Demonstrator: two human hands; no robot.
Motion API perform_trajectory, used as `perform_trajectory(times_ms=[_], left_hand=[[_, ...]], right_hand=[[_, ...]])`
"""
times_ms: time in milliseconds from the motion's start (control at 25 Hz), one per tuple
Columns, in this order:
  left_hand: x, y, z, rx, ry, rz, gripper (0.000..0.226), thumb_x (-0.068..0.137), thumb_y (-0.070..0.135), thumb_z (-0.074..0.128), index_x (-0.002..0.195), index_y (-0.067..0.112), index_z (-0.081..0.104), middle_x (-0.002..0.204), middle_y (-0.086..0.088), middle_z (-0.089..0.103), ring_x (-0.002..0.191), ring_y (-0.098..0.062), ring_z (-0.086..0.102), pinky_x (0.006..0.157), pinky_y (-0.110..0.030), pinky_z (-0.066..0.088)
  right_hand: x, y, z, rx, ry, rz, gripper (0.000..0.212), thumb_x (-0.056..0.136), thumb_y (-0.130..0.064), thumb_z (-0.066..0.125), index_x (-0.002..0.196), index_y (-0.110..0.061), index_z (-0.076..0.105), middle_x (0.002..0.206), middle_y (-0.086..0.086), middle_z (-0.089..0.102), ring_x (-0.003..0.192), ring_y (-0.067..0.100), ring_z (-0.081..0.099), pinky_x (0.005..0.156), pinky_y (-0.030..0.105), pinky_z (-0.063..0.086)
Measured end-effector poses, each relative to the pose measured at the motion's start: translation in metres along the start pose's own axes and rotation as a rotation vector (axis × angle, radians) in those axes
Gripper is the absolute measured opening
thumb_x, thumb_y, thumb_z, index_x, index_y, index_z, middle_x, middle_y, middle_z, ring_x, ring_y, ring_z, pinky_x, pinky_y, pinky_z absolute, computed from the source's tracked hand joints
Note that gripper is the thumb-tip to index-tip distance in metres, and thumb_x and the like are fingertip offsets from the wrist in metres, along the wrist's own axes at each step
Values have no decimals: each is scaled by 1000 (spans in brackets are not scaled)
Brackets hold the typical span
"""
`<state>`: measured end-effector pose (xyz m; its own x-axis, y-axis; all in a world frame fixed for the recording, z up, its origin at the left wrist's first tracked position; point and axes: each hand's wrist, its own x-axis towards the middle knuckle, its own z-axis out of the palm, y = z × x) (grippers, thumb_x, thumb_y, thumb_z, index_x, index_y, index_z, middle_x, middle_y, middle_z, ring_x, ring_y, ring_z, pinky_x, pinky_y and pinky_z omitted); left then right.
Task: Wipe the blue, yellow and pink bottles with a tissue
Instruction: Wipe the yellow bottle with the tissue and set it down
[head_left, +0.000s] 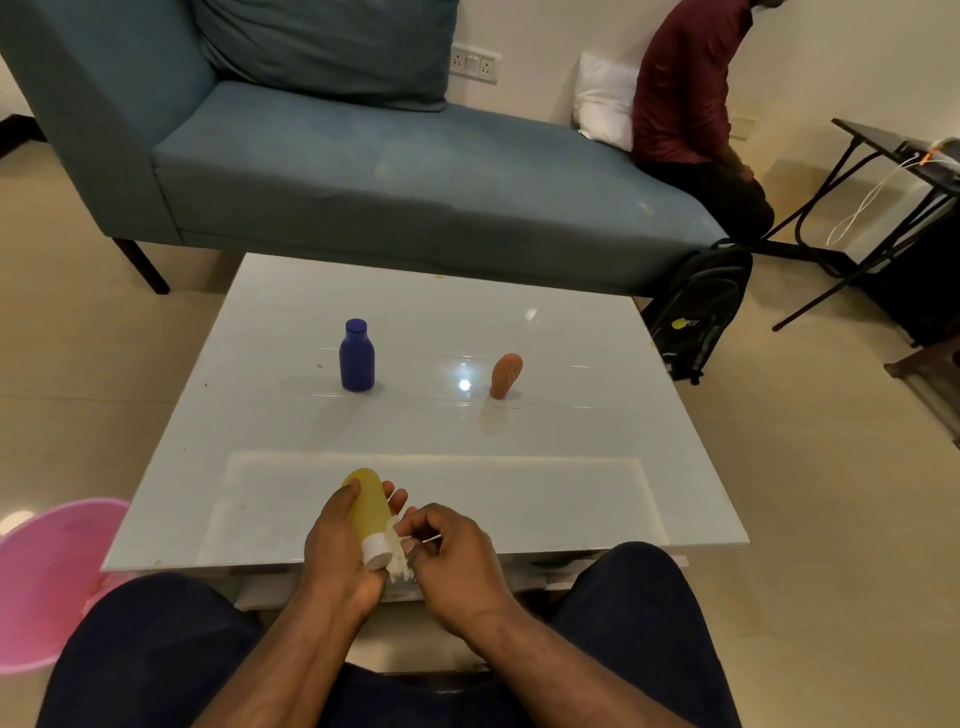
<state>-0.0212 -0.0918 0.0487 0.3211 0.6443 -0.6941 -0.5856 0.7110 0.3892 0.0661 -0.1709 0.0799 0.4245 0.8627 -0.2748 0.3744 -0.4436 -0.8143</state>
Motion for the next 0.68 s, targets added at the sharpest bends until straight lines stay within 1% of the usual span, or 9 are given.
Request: perform_trajectory(times_ms=[80,200,280,360,440,560,600,640,680], left_hand=[[1,-1,2,32,33,32,43,100,28,58,137,7,55,97,-10,66,87,-23,65,71,-41,56],[0,-4,4,90,81,67,39,98,31,64,128,6,61,91,-9,63,83,-21,62,81,-39,55],[1,-2,1,80,83,51,34,93,35,70,114,10,64,83,-6,60,76,-18,61,76,-37,56],[3,1,-1,62,57,24,28,87,36,75,100,14,63,78,-3,58,68,-15,59,66,-34,56],[5,-1,-2,51,26,-10,28,82,36,78,93,17,62,76,-2,56,61,-14,60,59,-31,56],[-1,-4,5,78,-17,-50,22,90,40,71,93,21,60,72,-3,51,49,-15,63,55,-32,55],[-1,-4,4,92,-19,-50,23,90,42,70,94,22,59,72,-3,51,49,-15,64,55,-32,55],[-1,-3,3,102,-23,-48,25,87,45,72,96,24,61,73,-2,52,53,-16,64,56,-33,55],[0,-2,2,109,-24,-36,32,83,48,75,103,27,63,79,-3,55,63,-16,65,60,-35,56]], right_hand=[[-1,-3,1,50,24,-30,19,88,-14,58,91,-30,69,92,-17,68,85,-2,62,76,20,54],[2,-5,5,113,73,-52,20,88,-12,60,90,-29,70,95,-17,70,88,-3,63,81,22,54],[-2,-4,9,123,57,-36,20,88,-14,60,88,-31,68,95,-17,70,88,-2,64,81,25,56],[-7,-2,11,140,32,-13,20,89,-15,61,87,-34,67,92,-17,69,86,1,65,81,28,57],[-5,-1,9,173,41,12,20,88,-14,61,87,-32,68,92,-15,70,88,0,65,82,29,57],[4,-1,9,234,92,65,19,86,-13,61,86,-30,68,89,-11,70,86,4,66,79,35,59],[3,-1,10,250,90,80,18,86,-13,61,86,-30,68,89,-10,70,84,6,67,78,37,59],[1,0,12,262,74,85,17,86,-14,61,86,-30,68,89,-10,70,84,7,67,77,37,60],[-2,0,13,266,55,85,17,87,-15,61,86,-30,68,89,-9,70,84,7,67,76,36,60]])
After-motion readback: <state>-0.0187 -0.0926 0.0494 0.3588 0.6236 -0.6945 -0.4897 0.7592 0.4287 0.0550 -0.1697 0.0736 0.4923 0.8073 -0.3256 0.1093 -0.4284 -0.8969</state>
